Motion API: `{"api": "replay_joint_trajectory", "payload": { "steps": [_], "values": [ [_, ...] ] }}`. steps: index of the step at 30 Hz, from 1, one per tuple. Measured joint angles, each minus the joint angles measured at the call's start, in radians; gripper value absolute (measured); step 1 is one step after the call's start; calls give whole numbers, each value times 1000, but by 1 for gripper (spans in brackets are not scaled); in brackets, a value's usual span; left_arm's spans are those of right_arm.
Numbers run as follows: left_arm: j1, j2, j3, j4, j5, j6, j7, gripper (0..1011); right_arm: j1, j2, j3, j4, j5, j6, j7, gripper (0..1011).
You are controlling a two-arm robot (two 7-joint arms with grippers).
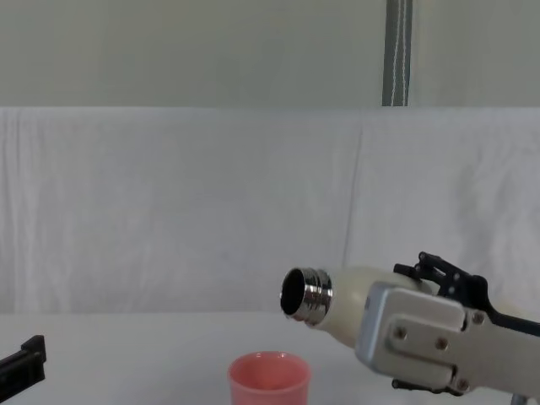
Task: Grasp the thermos with one hand and pour water into the cup lid.
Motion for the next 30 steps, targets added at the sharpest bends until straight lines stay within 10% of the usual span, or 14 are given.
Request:
{"api": "replay_joint_trajectory", "payload": {
  "steps": [30],
  "values": [
    [0,0,0,0,0,0,0,1001,15,-4,-48,13,-129,81,-21,951]
  ]
}}
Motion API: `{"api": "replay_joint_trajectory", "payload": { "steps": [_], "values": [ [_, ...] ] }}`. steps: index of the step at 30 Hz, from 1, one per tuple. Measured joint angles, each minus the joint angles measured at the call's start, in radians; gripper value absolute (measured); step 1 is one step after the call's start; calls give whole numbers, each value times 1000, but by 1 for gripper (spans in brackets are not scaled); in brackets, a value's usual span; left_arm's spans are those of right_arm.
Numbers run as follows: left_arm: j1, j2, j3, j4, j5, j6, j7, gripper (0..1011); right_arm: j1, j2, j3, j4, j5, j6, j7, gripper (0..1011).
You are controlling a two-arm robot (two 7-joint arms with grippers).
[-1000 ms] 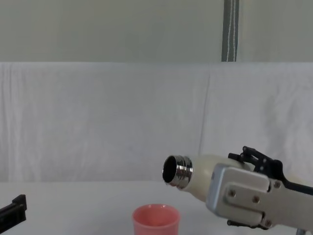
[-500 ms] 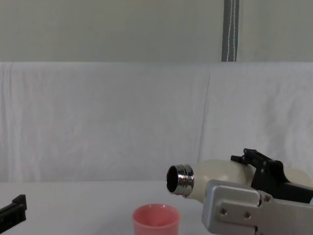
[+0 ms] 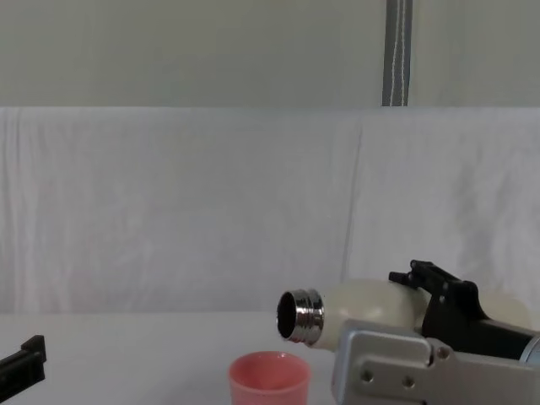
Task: Grasp the thermos with one hand and pour water into the cup lid.
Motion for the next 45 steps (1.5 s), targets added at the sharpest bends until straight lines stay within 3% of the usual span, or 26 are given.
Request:
{"api": "replay_joint_trajectory", "payload": {
  "steps": [14,45],
  "values": [
    [0,0,0,0,0,0,0,1001,6,-6,-23,16,-29,-4,-12,951],
    [0,0,0,0,0,0,0,1001,32,7,-31,27,-47,-7,-9,951]
  ]
}}
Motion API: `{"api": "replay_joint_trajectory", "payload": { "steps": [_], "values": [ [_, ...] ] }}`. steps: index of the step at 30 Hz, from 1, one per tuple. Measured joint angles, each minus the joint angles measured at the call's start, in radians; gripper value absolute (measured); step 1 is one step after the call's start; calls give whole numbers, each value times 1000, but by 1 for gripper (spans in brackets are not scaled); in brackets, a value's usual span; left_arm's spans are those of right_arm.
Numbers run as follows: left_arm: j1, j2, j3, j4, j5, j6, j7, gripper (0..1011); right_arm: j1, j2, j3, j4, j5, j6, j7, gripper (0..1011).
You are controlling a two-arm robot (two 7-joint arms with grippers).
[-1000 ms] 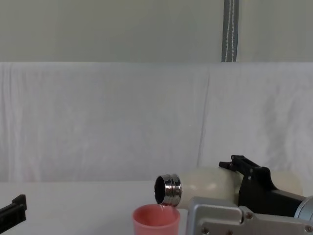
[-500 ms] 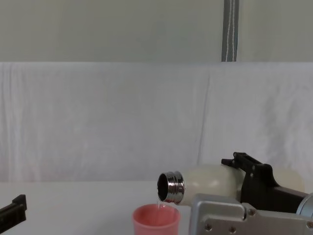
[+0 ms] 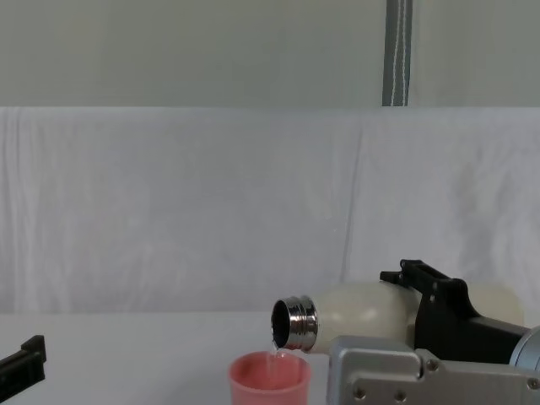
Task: Grasp the thermos with one hand and pour water into the cup lid.
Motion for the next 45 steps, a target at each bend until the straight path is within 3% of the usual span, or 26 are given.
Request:
{"api": "replay_joint_trajectory", "payload": {
  "steps": [45],
  "values": [
    [0,0,0,0,0,0,0,1001,24,13,-9,-5,-11,3,13,951]
  ]
}}
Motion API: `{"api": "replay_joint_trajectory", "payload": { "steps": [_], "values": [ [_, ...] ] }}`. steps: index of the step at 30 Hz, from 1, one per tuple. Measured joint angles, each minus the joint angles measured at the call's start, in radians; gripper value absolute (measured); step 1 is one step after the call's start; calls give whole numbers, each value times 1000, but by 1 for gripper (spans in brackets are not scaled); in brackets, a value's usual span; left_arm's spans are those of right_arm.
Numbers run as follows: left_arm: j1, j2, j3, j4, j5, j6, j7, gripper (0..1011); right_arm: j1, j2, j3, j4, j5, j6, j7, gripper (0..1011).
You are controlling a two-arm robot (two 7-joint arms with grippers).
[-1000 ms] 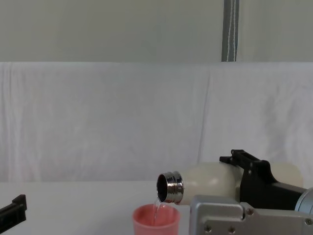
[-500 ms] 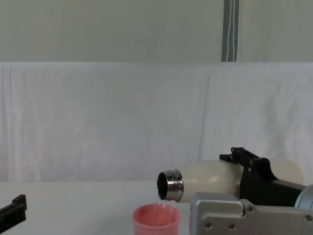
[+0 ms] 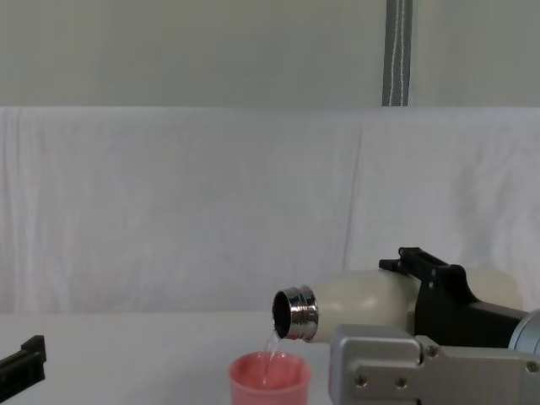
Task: Grasp the thermos with one hand and pour water into the cup lid.
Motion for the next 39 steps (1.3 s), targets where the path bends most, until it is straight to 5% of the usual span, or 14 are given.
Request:
{"api": "replay_joint_trajectory", "payload": {
  "steps": [39],
  "values": [
    [0,0,0,0,0,0,0,1001,5,10,0,-5,-13,8,3,951]
  ]
}}
